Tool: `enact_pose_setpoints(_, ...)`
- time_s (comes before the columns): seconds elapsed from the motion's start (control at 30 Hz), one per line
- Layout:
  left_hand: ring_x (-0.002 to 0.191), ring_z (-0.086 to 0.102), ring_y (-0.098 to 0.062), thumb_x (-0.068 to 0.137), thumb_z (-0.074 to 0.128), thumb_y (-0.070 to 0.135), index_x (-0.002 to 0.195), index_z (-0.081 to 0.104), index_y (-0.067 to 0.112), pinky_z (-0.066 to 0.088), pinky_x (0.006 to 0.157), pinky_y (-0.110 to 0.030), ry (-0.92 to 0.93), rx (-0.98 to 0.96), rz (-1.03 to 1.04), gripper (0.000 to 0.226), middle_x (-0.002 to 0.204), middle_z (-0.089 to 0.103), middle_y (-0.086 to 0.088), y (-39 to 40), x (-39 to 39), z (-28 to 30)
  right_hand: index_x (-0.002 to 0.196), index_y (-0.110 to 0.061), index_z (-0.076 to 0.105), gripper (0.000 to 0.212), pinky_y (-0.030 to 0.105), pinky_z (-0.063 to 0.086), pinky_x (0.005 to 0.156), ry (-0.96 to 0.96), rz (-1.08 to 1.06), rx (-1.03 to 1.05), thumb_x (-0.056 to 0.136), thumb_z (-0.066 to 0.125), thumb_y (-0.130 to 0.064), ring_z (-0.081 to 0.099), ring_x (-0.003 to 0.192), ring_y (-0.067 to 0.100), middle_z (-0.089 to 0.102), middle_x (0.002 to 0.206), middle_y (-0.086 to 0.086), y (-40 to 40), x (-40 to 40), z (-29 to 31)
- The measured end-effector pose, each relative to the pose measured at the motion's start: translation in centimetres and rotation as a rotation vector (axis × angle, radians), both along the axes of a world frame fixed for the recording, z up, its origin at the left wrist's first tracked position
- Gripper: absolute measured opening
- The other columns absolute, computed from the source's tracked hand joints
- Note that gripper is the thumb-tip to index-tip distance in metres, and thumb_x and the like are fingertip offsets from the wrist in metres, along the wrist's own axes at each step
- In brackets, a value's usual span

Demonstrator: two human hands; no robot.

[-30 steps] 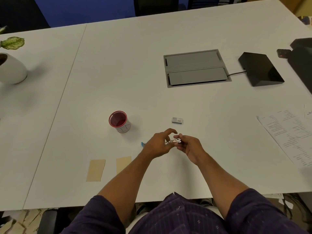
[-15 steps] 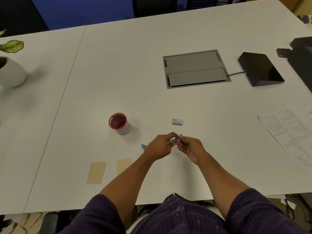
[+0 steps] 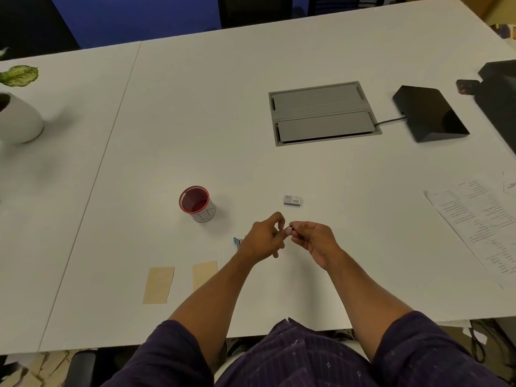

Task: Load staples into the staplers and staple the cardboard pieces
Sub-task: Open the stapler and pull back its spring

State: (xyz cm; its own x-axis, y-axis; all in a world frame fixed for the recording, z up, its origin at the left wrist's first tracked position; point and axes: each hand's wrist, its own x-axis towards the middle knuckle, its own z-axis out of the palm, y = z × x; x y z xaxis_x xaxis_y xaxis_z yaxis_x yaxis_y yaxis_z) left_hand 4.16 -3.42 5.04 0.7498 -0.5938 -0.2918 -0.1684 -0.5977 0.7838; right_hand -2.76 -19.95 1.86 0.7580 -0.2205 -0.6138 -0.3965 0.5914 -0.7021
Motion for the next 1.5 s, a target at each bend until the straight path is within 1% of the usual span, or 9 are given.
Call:
enact_pose_setpoints(0.27,0.058,0.072,-0.018,0.095,0.048,0.036,0.099,0.04,0.028,0.051,0.057,-0.028,0.133,-0.111,0.253,0.012,0.078,0.077,0.007,0.6,0.4,-0.7,0.096,0.0,0.077,0.012,0.025,0.06,0.071,-0.011,-0.049,-0.196,0.088,0.076,-0.009,0.072,0.075,0.017,0.076,0.081,0.009,-1.0,1.2,1.1)
enact_pose_setpoints(0.57,0.066,0.069,-0.017,0.098,0.053,0.031,0.106,0.064,0.017,0.046,0.055,-0.026,0.326,-0.069,0.25,0.02,0.091,0.078,0.001,0.7,1.7,-0.7,0.09,-0.017,0.077,0.003,0.023,0.061,0.067,-0.135,0.264,-0.761,0.088,0.076,-0.015,0.072,0.064,0.008,0.074,0.071,-0.003,-0.9,4.8,4.6)
enact_pose_setpoints(0.7,0.068,0.067,-0.015,0.102,0.048,0.027,0.109,0.066,0.013,0.042,0.047,-0.018,0.363,-0.063,0.257,0.024,0.097,0.077,0.0,0.4,1.7,-0.4,0.099,-0.012,0.077,0.014,0.026,0.059,0.075,-0.166,0.367,-0.981,0.089,0.074,-0.02,0.072,0.072,0.01,0.075,0.079,-0.001,-0.4,5.4,5.2)
enact_pose_setpoints(0.77,0.069,0.067,-0.016,0.102,0.048,0.025,0.109,0.067,0.012,0.045,0.051,-0.02,0.393,-0.082,0.268,0.025,0.097,0.077,-0.001,0.4,1.8,-0.4,0.102,-0.012,0.076,0.016,0.028,0.058,0.078,-0.174,0.384,-1.042,0.09,0.073,-0.021,0.072,0.078,0.015,0.075,0.083,0.001,-0.3,5.3,5.2)
enact_pose_setpoints(0.93,0.07,0.068,-0.018,0.101,0.051,0.022,0.111,0.069,0.01,0.049,0.058,-0.026,0.495,-0.095,0.293,0.024,0.1,0.076,-0.007,0.6,2.1,-0.6,0.105,-0.013,0.075,0.015,0.028,0.058,0.079,-0.173,0.368,-1.015,0.092,0.07,-0.02,0.073,0.077,0.012,0.075,0.084,-0.001,-0.6,4.6,4.6)
enact_pose_setpoints(1.13,0.065,0.07,-0.02,0.091,0.065,0.011,0.11,0.066,0.006,0.05,0.054,-0.026,0.606,-0.115,0.384,0.02,0.086,0.068,-0.009,0.6,2.3,-1.2,0.103,-0.012,0.074,0.018,0.022,0.058,0.076,-0.16,0.33,-0.716,0.088,0.072,-0.003,0.075,0.082,0.015,0.076,0.092,0.004,-2.7,3.0,3.0)
enact_pose_setpoints(1.3,0.063,0.071,-0.016,0.086,0.073,0.008,0.109,0.062,0.009,0.048,0.05,-0.024,0.506,-0.114,0.4,0.026,0.08,0.071,-0.009,0.6,2.0,-2.1,0.096,-0.009,0.074,0.022,0.03,0.058,0.087,-0.073,0.424,-0.659,0.079,0.08,0.003,0.07,0.086,0.017,0.075,0.094,0.009,-4.3,1.3,0.9)
enact_pose_setpoints(1.43,0.068,0.068,-0.016,0.079,0.077,0.008,0.099,0.067,0.015,0.052,0.063,-0.028,0.229,0.038,0.243,0.023,0.078,0.071,-0.003,0.0,1.4,-3.0,0.092,-0.018,0.073,0.026,0.023,0.053,0.08,-0.011,0.586,-0.816,0.074,0.085,-0.002,0.069,0.083,0.01,0.074,0.089,0.0,-4.6,0.2,-0.7)
enact_pose_setpoints(1.5,0.073,0.066,-0.016,0.079,0.077,0.01,0.095,0.068,0.021,0.055,0.07,-0.032,0.106,0.15,0.149,0.021,0.08,0.07,0.003,-0.2,1.0,-3.4,0.089,-0.022,0.072,0.025,0.027,0.054,0.079,-0.009,0.648,-0.951,0.077,0.081,-0.003,0.068,0.084,0.01,0.073,0.089,-0.003,-4.5,-0.1,-1.3)
